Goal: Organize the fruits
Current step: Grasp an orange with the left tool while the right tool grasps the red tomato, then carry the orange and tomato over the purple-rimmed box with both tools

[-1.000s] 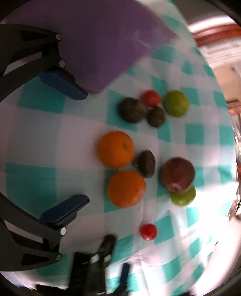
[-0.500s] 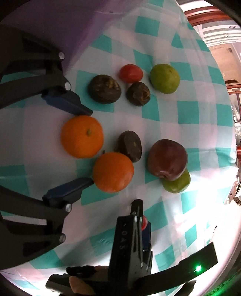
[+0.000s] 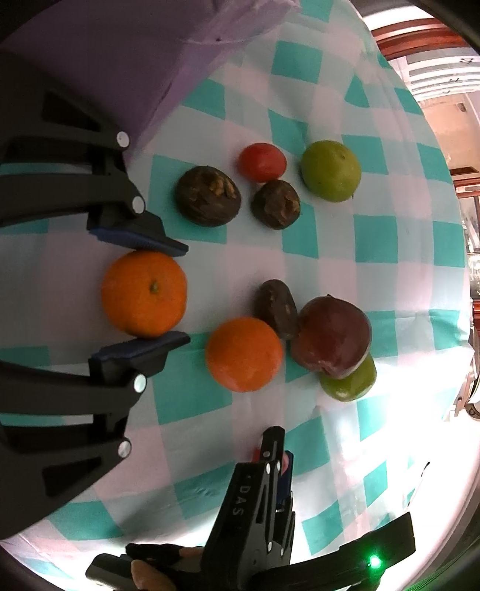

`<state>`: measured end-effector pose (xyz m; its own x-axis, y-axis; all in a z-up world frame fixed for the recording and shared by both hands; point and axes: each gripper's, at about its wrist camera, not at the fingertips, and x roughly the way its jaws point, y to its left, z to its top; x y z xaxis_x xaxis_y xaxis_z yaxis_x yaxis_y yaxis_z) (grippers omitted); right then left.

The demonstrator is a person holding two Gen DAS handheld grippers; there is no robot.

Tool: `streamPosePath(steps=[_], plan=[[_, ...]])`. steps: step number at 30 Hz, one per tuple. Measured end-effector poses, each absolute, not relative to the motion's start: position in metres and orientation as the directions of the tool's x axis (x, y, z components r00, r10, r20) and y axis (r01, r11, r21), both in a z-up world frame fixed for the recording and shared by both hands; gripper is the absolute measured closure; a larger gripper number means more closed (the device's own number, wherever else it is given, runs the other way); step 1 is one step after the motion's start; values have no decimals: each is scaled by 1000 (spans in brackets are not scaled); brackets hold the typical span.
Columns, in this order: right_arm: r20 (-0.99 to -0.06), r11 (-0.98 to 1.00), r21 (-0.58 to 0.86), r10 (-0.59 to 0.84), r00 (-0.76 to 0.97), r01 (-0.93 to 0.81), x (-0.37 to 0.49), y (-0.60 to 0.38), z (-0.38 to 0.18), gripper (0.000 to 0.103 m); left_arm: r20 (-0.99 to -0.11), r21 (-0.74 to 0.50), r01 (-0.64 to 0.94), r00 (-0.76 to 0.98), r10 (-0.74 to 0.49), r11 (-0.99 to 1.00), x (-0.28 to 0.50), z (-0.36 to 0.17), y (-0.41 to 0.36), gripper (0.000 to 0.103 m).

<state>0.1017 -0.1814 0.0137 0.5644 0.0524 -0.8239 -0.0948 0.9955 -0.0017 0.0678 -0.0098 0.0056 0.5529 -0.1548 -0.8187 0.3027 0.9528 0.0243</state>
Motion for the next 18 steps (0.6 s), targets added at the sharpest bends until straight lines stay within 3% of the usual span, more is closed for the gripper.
streamPosePath(steps=[7, 13, 18], plan=[[-823, 995, 86, 99, 560, -51, 74, -184, 68, 68, -850, -40, 285, 494, -183, 958, 38, 44, -2, 63], [-808, 988, 124, 156, 569, -95, 34, -175, 169, 68, -792, 53, 355, 584, -177, 933, -10, 139, -9, 63], [-759, 977, 104, 200, 620, -187, -28, -163, 268, 68, -729, 10, 309, 653, -205, 951, -58, 219, 12, 63]])
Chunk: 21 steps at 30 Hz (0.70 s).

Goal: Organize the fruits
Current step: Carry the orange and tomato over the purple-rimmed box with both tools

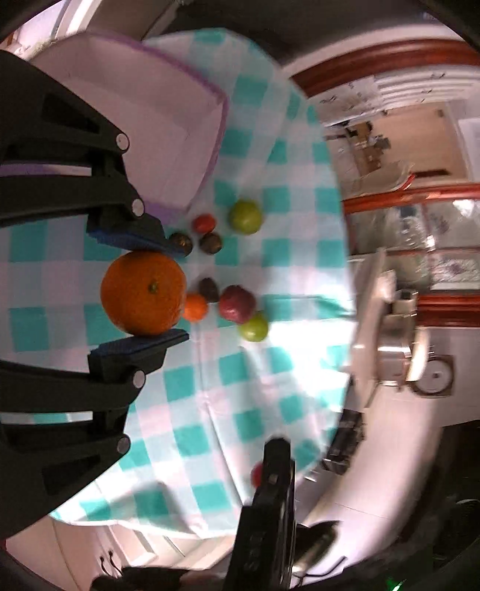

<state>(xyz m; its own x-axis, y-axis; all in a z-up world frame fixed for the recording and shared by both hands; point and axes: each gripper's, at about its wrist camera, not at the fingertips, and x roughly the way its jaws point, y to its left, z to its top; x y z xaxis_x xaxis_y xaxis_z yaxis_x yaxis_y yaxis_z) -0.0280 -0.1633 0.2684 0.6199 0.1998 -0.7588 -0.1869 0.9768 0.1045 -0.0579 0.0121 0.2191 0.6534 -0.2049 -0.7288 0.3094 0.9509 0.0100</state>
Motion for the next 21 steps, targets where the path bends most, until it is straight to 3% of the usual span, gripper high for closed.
streamPosePath(steps=[6, 21], plan=[[-698, 961, 50, 230, 678, -274, -114, -153, 340, 68, -674, 32, 315, 708, -212, 948, -117, 272, 49, 63], [-686, 954, -49, 182, 704, -294, -191, -128, 339, 68, -578, 52, 209, 804, -141, 977, -215, 279, 131, 63]])
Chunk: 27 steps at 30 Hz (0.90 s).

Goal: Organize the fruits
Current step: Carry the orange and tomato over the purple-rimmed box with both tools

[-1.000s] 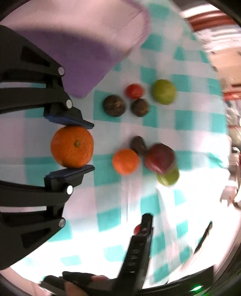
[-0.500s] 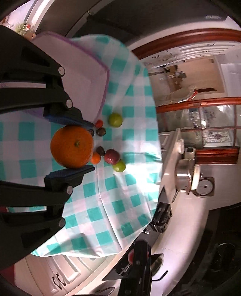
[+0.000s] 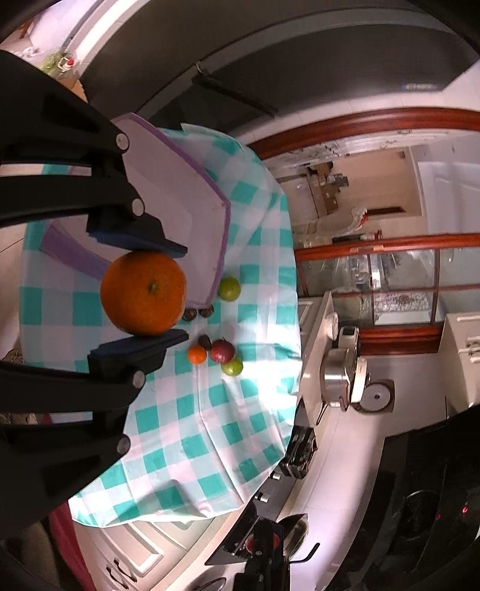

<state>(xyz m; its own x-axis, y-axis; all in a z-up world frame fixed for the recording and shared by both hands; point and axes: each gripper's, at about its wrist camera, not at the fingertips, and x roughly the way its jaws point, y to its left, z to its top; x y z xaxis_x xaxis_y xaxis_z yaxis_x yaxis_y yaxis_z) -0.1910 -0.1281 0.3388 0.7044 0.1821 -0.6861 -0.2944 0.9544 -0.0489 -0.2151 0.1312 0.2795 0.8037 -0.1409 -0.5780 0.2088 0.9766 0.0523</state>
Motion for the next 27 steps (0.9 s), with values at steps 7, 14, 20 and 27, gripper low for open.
streamPosePath(steps=[7, 14, 20, 27], plan=[[-738, 934, -40, 212, 641, -355, -168, -98, 319, 68, -617, 1, 133, 780, -104, 991, -208, 263, 165, 63], [-801, 825, -8, 333, 497, -565, -106, -7, 286, 68, -691, -60, -30, 722, -20, 998, -180, 236, 207, 63], [-851, 701, 14, 382, 359, -713, -26, 101, 237, 68, -805, -52, -184, 589, 67, 982, -125, 202, 252, 63], [-949, 646, 13, 249, 194, -763, 76, 205, 148, 68, -936, -8, -353, 332, 117, 936, -45, 132, 294, 62]])
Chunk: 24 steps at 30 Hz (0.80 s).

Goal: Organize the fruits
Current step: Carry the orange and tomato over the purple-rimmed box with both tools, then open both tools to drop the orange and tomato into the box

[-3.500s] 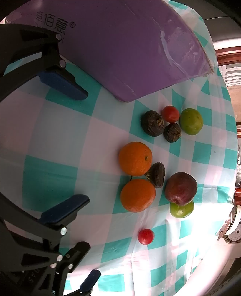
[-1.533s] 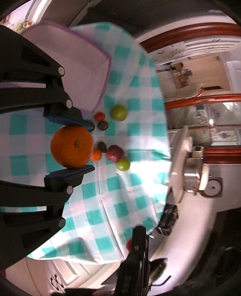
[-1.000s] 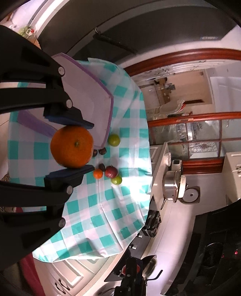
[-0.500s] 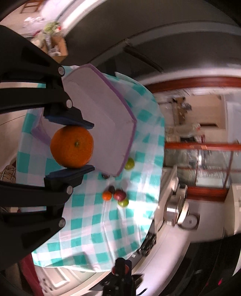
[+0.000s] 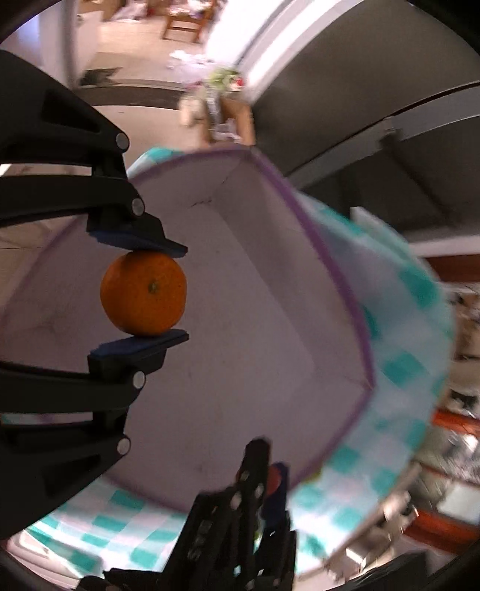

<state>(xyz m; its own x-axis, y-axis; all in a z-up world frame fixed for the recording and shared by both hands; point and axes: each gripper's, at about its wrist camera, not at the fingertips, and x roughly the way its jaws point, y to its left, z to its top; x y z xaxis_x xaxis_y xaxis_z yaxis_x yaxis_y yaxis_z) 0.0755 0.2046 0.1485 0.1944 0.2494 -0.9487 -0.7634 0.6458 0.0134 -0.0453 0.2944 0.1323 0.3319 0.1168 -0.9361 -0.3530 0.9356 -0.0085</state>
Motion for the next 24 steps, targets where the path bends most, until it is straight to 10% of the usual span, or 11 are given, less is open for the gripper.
streamPosePath(steps=[16, 18, 20, 24], plan=[[-973, 618, 29, 198, 120, -785, 138, 273, 41, 65, -970, 155, -513, 83, 229, 844, 37, 28, 335, 61], [-968, 625, 41, 217, 123, -780, 137, 271, 42, 63, -963, 162, -523, 101, 250, 837, 36, 24, 338, 48], [-964, 642, 77, 243, 108, -763, 136, 265, 46, 32, -957, 133, -541, 149, 251, 830, 34, 27, 340, 25], [-950, 701, 147, 296, 97, -697, 135, 242, 84, 29, -947, 76, -601, 207, 247, 796, 23, 50, 347, 20]])
